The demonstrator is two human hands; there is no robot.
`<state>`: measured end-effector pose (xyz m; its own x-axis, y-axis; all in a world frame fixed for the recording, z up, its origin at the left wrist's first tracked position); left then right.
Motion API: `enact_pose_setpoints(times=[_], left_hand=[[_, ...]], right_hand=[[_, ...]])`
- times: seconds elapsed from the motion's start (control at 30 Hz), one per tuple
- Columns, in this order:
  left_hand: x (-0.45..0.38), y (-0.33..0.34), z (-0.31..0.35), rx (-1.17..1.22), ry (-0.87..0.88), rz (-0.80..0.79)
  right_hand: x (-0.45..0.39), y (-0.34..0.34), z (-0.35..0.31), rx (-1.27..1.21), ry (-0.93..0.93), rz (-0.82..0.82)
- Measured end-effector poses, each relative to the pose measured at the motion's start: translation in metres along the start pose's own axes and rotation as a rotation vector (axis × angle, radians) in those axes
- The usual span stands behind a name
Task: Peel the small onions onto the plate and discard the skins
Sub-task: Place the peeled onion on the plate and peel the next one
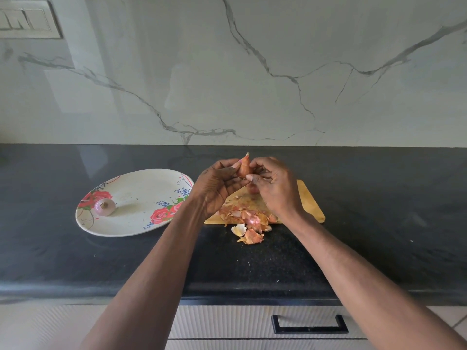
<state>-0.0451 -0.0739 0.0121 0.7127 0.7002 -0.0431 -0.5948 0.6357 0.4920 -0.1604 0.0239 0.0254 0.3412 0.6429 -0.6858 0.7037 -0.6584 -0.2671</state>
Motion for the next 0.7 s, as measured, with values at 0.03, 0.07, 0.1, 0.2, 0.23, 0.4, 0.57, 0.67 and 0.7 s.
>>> enact_pose_setpoints(times=[0.03,0.07,0.1,0.2,0.23,0.4,0.57,0.67,0.7], left_hand=[[0.0,-0.0003,0.0002,0.001,0.001,0.0],[0.0001,-0.0006,0.0001,0.002,0.001,0.0],[0.0002,-0.0013,-0.0001,0.003,0.001,0.0],[-0.0003,-0.003,-0.0015,-0.006,-0.001,0.013],[-0.0006,-0.0032,-0.0022,-0.01,-0.002,0.019],[-0.0003,-0.004,-0.0022,-0.019,0.002,0.041],[0.0012,-0.0015,-0.0023,0.006,0.007,0.039],[0.0026,0.0003,-0.0013,0.007,0.02,0.045],[0.003,0.0001,-0.0011,0.006,0.025,0.051]], right_hand=[[-0.0001,0.0,-0.0004,-0.005,0.003,-0.003],[0.0,-0.0002,-0.0012,-0.005,0.002,-0.006],[0.0,-0.0004,-0.0022,-0.005,-0.004,-0.007],[0.0007,-0.0008,-0.0057,0.036,-0.037,0.002],[0.001,-0.0005,-0.0054,0.051,-0.041,0.006],[0.0029,0.0023,-0.0035,0.099,-0.041,-0.006],[0.0024,0.0006,-0.0088,0.124,-0.051,-0.02],[0.0027,0.0013,-0.0075,0.173,-0.077,-0.02],[0.0029,0.0022,-0.0069,0.192,-0.086,-0.016]])
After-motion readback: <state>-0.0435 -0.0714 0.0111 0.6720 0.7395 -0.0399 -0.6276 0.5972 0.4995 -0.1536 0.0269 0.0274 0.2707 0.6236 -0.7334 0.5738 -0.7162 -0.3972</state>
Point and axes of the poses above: each hand's wrist, its own x-axis away from the middle knuckle, its own y-axis out of the palm, z = x × y, the point moved 5 cm from there along -x, towards the middle knuckle, and after that the axes turned 3 degrees about -x, right-handed, at the moved point
